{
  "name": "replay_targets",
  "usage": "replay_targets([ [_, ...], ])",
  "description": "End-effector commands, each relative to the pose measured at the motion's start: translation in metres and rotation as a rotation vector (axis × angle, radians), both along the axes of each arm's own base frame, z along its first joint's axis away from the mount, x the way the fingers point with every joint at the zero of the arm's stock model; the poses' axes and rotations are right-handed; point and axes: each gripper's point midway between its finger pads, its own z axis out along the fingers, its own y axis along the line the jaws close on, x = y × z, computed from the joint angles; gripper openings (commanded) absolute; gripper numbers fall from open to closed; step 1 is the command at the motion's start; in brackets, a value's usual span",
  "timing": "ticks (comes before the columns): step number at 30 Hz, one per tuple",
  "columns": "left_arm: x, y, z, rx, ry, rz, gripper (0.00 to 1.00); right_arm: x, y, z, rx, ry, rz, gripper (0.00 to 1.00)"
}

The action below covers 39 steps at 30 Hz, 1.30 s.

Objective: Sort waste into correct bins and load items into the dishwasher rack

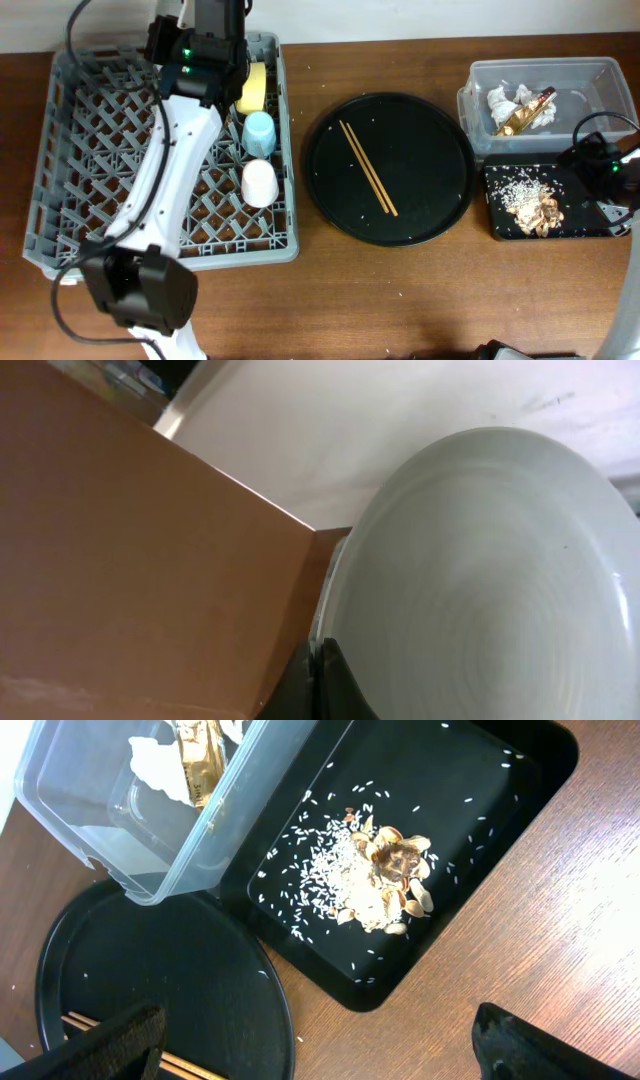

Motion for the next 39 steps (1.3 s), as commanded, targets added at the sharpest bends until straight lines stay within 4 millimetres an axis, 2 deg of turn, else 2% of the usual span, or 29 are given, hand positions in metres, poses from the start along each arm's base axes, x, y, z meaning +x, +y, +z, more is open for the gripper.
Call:
replay_targets([
  [1,0.022,-0.002,-0.046,0.024,0.091,0.0,0.0,0.0,-0.002,0.007,-0.016,-0.014,-0.011,0.98],
  [2,0.025,-0.002,-0.055,0.029,0.11,0.003,0.0,0.0,-0.002,0.007,-0.016,-0.014,-0.011,0.98],
  [5,0.027,0.007,-0.061,0.026,0.12,0.015,0.0,0.0,-0.002,0.007,-0.016,-0.014,-0.011,0.98],
  [8,0.029,0.006,-0.068,0.028,0.133,0.015,0.0,0.0,-0.002,0.007,-0.016,-0.014,-0.011,0.98],
  [10,0.034,0.003,-0.085,0.034,0.166,0.009,0.0,0.0,-0.002,0.007,-0.016,-0.014,-0.011,0.98],
  [11,0.039,-0.004,-0.105,0.015,0.213,-0.031,0.0,0.0,-0.002,0.007,-0.016,-0.014,-0.011,0.98],
  [12,0.04,-0.007,-0.109,0.008,0.221,-0.043,0.08,0.0,-0.002,0.007,-0.016,-0.014,-0.011,0.98],
  [13,0.041,-0.008,-0.11,0.004,0.221,-0.048,0.24,0.0,-0.002,0.007,-0.016,-0.014,-0.011,0.98],
  [14,0.041,-0.008,-0.109,0.004,0.22,-0.047,0.45,0.0,-0.002,0.007,-0.016,-0.014,-0.011,0.98],
  [16,0.042,-0.008,-0.108,0.002,0.214,-0.049,0.6,0.0,-0.002,0.007,-0.016,-0.014,-0.011,0.98],
  [17,0.043,-0.01,-0.103,-0.009,0.202,-0.059,0.7,0.0,-0.002,0.007,-0.016,-0.014,-0.011,0.99],
  [18,0.044,-0.015,-0.085,-0.055,0.155,-0.087,0.77,0.0,-0.002,0.007,-0.016,-0.014,-0.011,0.99],
  [22,0.026,-0.052,-0.001,-0.289,-0.005,-0.304,0.86,0.0,-0.002,0.007,-0.016,-0.014,-0.011,0.98],
  [23,0.01,-0.078,0.021,-0.356,-0.011,-0.427,0.86,0.0,-0.002,0.007,-0.016,-0.014,-0.011,0.98],
  [24,-0.009,-0.109,0.032,-0.447,0.013,-0.561,0.86,0.0,-0.002,0.007,-0.016,-0.014,-0.011,0.99],
  [25,-0.021,-0.133,0.029,-0.518,0.044,-0.622,0.86,0.0,-0.002,0.007,-0.016,-0.014,-0.011,0.98],
  [27,-0.04,-0.167,-0.006,-0.665,0.136,-0.567,0.86,0.0,-0.002,0.007,-0.016,-0.014,-0.011,0.98],
  [28,-0.048,-0.202,-0.039,-0.75,0.241,-0.584,0.91,0.0,-0.002,0.007,-0.016,-0.014,-0.011,0.99],
  [29,-0.052,-0.219,-0.062,-0.792,0.298,-0.57,0.93,0.0,-0.002,0.007,-0.016,-0.014,-0.011,0.98],
  [30,-0.055,-0.242,-0.095,-0.847,0.379,-0.551,0.98,0.0,-0.002,0.007,-0.016,-0.014,-0.011,0.98],
  [31,-0.057,-0.261,-0.12,-0.896,0.446,-0.555,0.99,0.0,-0.002,0.007,-0.016,-0.014,-0.011,0.98],
  [32,-0.062,-0.295,-0.156,-1.005,0.549,-0.582,0.99,0.0,-0.002,0.007,-0.016,-0.014,-0.011,0.99],
  [33,-0.075,-0.327,-0.183,-1.095,0.665,-0.642,0.99,0.0,-0.002,0.007,-0.016,-0.014,-0.011,0.98],
  [34,-0.084,-0.344,-0.206,-1.118,0.735,-0.659,0.99,0.0,-0.002,0.007,-0.016,-0.014,-0.011,0.99],
  [35,-0.088,-0.355,-0.222,-1.113,0.763,-0.665,0.99,0.0,-0.002,0.007,-0.016,-0.014,-0.011,0.98],
  [36,-0.089,-0.364,-0.235,-1.109,0.769,-0.656,0.8,0.0,-0.002,0.007,-0.016,-0.014,-0.011,0.98],
  [37,-0.087,-0.361,-0.254,-1.123,0.731,-0.503,0.69,0.0,-0.002,0.007,-0.016,-0.014,-0.011,0.99],
  [39,-0.081,-0.36,-0.286,-1.095,0.637,-0.316,0.7,0.0,-0.002,0.007,-0.016,-0.014,-0.011,0.98],
])
